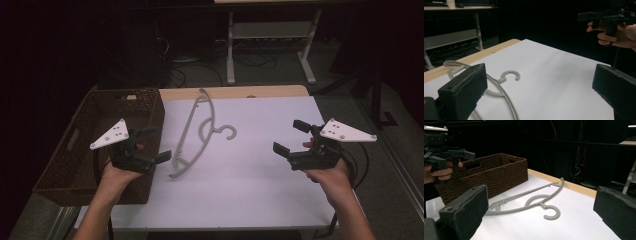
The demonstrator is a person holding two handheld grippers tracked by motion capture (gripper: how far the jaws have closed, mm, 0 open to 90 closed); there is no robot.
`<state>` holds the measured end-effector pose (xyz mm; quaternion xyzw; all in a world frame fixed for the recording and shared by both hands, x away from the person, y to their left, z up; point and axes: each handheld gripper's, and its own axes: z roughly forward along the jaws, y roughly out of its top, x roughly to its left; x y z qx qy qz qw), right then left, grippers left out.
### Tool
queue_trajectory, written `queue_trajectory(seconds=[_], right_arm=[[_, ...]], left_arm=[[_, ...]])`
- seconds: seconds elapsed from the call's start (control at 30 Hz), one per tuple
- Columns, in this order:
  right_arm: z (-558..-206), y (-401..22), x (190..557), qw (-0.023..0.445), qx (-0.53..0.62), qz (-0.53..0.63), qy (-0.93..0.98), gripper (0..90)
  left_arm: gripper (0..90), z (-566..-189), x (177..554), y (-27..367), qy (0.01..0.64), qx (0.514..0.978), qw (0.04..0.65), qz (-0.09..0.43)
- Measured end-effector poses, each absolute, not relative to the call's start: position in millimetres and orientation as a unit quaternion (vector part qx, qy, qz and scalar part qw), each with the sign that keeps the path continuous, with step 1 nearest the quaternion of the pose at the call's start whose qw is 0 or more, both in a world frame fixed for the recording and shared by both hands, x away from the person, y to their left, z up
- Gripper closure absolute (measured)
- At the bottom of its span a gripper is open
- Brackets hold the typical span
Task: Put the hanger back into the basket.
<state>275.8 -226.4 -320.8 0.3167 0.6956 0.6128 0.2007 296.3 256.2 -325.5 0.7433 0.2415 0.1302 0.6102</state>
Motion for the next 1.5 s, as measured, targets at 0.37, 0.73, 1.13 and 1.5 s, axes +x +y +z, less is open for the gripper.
queue_trajectory(seconds=[0.37, 0.73, 1.13, 1.5], right_arm=[[-327, -221, 273, 0.202, 0.322, 0.588, 0.714, 0.0], [-352, -216, 268, 0.189, 0.330, 0.561, 0.736, 0.0], [-378, -220, 260, 0.179, 0.346, 0.544, 0.743, 0.0], [-385, -221, 258, 0.177, 0.349, 0.540, 0.746, 0.0]], left_arm=[[0.0, -317, 296, 243, 0.242, 0.755, 0.596, 0.127], [0.0, -322, 297, 211, 0.230, 0.774, 0.579, 0.112], [0.0, -341, 311, 184, 0.236, 0.793, 0.552, 0.099], [0.0, -364, 335, 162, 0.254, 0.809, 0.519, 0.105]])
